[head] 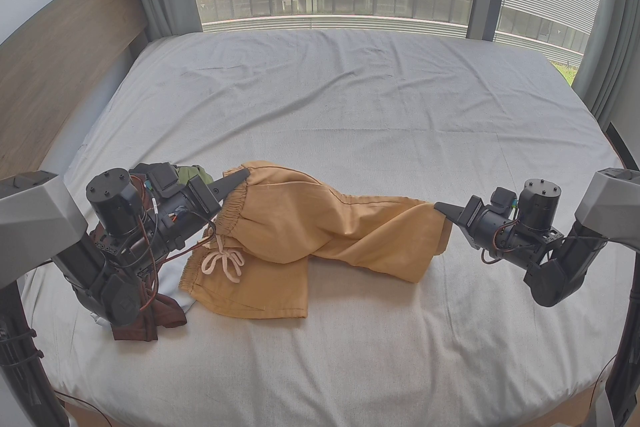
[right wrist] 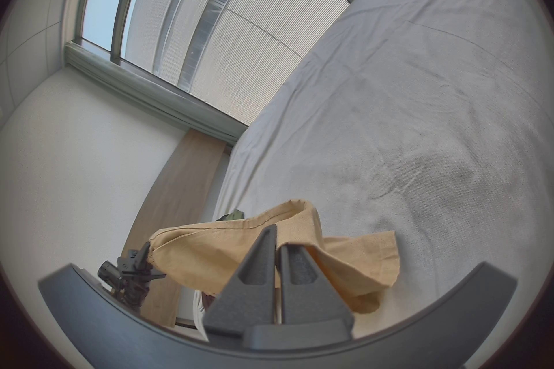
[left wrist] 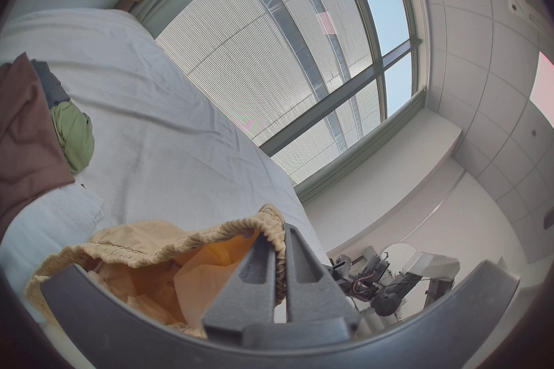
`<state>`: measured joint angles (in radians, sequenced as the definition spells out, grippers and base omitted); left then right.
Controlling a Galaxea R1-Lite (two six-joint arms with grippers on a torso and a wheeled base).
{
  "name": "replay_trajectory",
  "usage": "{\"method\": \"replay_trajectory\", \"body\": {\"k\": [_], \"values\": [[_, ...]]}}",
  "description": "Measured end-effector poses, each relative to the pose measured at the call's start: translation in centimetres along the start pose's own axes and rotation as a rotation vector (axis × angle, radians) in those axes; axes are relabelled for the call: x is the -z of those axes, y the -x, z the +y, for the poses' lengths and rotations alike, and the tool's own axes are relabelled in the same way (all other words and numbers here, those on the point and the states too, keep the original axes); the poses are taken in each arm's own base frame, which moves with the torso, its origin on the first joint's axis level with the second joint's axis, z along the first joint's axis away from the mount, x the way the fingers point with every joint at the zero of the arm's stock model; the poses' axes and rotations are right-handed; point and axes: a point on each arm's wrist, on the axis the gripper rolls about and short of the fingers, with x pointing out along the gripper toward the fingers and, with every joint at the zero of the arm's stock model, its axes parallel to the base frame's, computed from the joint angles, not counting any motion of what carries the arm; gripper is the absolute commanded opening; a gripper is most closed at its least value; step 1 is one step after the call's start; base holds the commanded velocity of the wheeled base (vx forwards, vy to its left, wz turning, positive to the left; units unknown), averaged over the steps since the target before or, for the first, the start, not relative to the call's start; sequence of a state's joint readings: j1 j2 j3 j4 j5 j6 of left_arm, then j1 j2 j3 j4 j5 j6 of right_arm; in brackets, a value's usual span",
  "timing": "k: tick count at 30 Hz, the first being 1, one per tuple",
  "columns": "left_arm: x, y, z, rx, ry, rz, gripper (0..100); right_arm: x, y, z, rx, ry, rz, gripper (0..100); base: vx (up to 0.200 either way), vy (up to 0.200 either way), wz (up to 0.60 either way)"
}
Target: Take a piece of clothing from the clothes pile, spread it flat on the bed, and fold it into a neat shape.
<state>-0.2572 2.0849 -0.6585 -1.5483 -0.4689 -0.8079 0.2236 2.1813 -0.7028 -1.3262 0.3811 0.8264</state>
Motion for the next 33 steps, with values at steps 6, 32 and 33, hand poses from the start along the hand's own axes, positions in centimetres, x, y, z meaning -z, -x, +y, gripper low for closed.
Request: {"method": "replay_trajectory", "body": {"k": [6,32,33], "values": [[-0.5,0.2,-0.5,0.009,0.054,-0.014,0,-0.3,2.1,1.9,-0.09,0.019,0.062,0,0.0,0.0,0.0],[-1.1,1.1,0.4,-0.023,0.06,-0.029,0,9.0,1.5,-3.6,-0.021,0.102,0.34,0,0.0,0.0,0.0],[-1.0,1.1,0.4,-0.024,0.061,-0.027,0,9.2,1.5,-3.7,-0.02,0.102,0.342,0,0.0,0.0,0.0]]}}
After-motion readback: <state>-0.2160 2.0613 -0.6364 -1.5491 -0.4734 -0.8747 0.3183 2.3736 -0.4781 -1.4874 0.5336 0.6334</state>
